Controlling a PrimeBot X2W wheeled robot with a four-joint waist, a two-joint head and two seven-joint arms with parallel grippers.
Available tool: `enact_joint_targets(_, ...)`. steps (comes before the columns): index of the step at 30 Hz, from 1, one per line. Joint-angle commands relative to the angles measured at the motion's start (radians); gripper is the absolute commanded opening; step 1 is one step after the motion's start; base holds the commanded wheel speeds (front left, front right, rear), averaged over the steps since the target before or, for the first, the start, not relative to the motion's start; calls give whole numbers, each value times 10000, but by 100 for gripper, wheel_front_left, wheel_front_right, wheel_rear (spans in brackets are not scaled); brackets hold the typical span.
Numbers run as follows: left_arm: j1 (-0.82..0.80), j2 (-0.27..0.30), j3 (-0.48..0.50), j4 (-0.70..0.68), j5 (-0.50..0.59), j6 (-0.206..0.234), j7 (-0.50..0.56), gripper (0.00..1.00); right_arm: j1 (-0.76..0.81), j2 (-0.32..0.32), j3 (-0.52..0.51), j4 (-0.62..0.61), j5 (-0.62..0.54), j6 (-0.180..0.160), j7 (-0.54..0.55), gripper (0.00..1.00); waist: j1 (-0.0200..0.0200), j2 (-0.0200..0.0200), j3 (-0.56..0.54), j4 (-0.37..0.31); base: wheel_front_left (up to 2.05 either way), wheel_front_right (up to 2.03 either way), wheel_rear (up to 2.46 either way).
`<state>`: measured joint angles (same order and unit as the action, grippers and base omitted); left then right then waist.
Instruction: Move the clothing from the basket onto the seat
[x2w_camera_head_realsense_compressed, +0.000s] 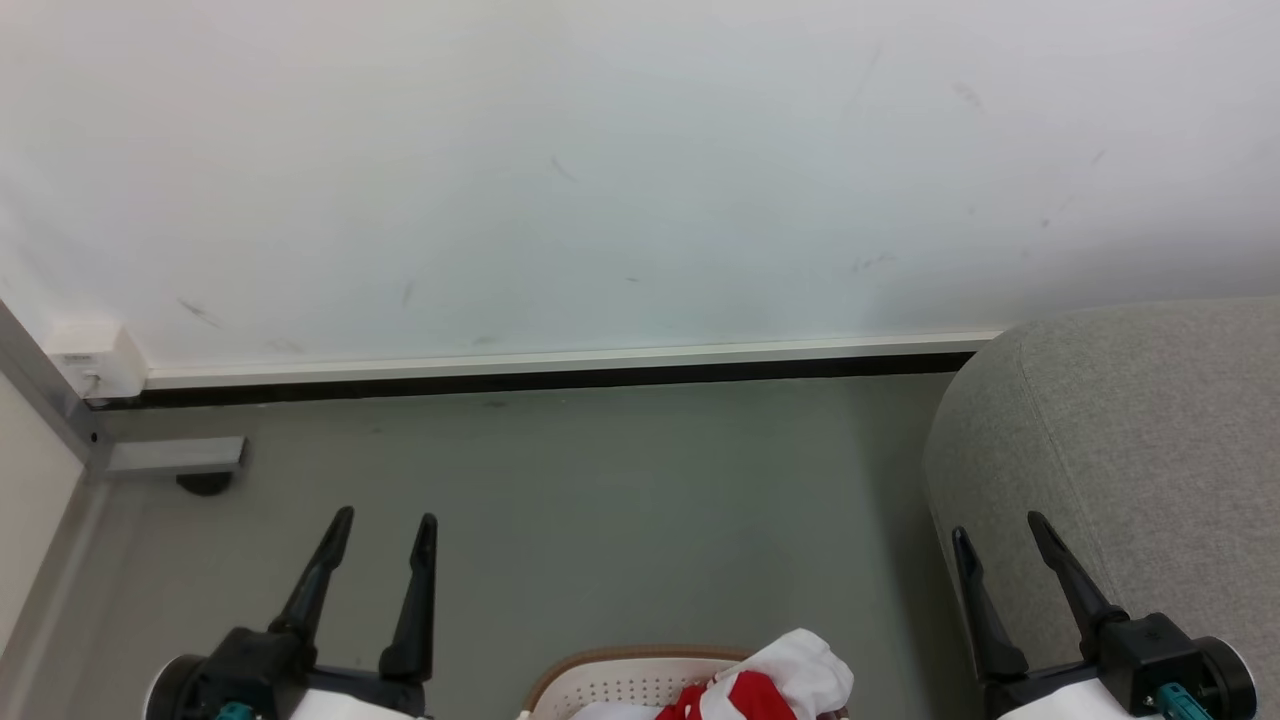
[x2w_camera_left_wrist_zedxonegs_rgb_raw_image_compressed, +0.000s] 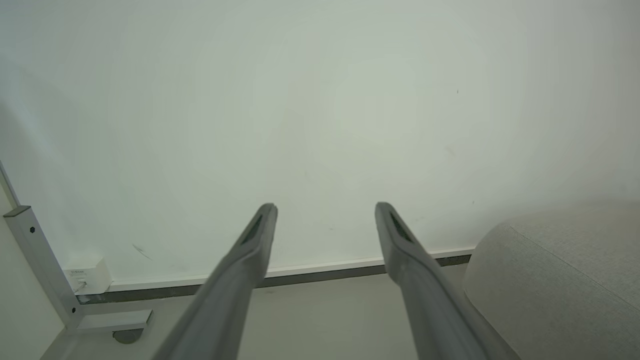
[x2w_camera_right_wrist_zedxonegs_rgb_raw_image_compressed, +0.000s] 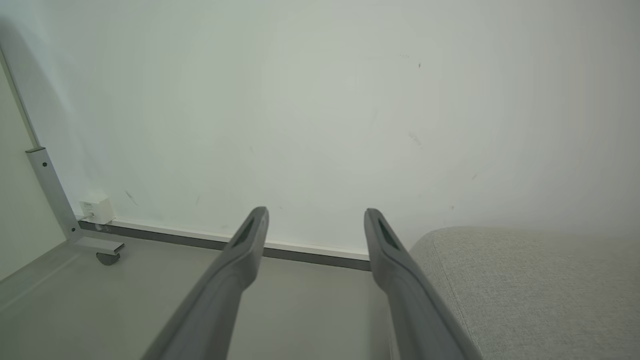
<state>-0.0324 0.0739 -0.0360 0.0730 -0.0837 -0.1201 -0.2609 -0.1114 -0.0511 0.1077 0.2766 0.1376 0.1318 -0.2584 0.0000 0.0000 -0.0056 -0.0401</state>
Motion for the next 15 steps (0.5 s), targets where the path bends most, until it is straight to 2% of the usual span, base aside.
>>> enact_joint_targets(1, 114, -7, 41, -34, 152, -6, -52, 100, -72, 27, -18, 3, -160, -21, -69, 100, 0, 0, -2, -5, 0, 0, 0)
enact_joint_targets(15, 49, -65, 174, 72, 72, -82, -41, 100, -96, 20, -1, 20, 84, -21, -63, 100, 0, 0, -48, -45, 0, 0, 0)
